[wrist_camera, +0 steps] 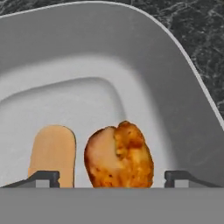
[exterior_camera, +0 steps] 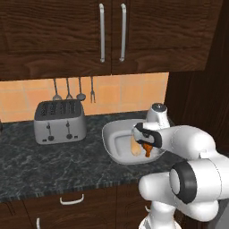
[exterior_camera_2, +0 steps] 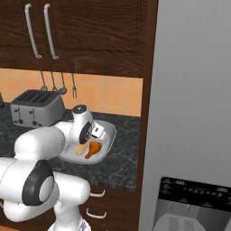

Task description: Place one squash and one chicken drumstick in each tupperware on the nearby counter, to pack two identical lunches.

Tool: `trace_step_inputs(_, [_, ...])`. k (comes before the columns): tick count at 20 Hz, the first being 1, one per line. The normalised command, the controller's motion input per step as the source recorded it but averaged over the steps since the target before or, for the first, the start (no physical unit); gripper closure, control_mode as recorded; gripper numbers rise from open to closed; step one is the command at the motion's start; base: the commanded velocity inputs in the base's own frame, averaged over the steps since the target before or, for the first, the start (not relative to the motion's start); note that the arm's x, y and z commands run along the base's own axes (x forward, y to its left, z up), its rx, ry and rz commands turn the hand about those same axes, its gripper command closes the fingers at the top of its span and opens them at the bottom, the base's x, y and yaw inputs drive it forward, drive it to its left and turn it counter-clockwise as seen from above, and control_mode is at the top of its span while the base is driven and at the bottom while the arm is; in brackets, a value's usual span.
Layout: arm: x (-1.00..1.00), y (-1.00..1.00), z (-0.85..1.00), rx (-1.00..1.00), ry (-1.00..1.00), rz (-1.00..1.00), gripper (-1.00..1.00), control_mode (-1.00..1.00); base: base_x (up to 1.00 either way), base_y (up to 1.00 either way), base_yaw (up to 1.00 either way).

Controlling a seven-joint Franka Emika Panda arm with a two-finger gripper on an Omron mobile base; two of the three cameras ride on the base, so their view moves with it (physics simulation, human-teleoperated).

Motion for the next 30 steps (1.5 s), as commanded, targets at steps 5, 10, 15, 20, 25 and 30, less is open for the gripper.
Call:
trace_step_inputs(5, [-1.0,0.0,0.81,0.0,0.0,-0.04,-1.0,-1.0,0.0,0.0,0.0])
trace_step_inputs(10, [-0.97,0.11,0.38,0.0,0.02,-0.01,-1.0,-1.0,0.0,0.0,0.0])
trace_step_inputs(15, [0.0,0.0,0.0,0.0,0.0,0.0,-1.0,1.0,-1.0,0.07,0.05])
trace_step_inputs(20, [0.0,0.0,0.0,0.0,0.0,0.0,-1.0,1.0,-1.0,-0.24,-0.03])
trace_step_inputs(25, [0.0,0.0,0.0,0.0,0.0,0.0,-1.0,1.0,-0.22,-1.0,-0.14])
trace_step_inputs(30, [0.0,0.0,0.0,0.0,0.0,0.0,-1.0,1.0,0.0,-1.0,-0.11])
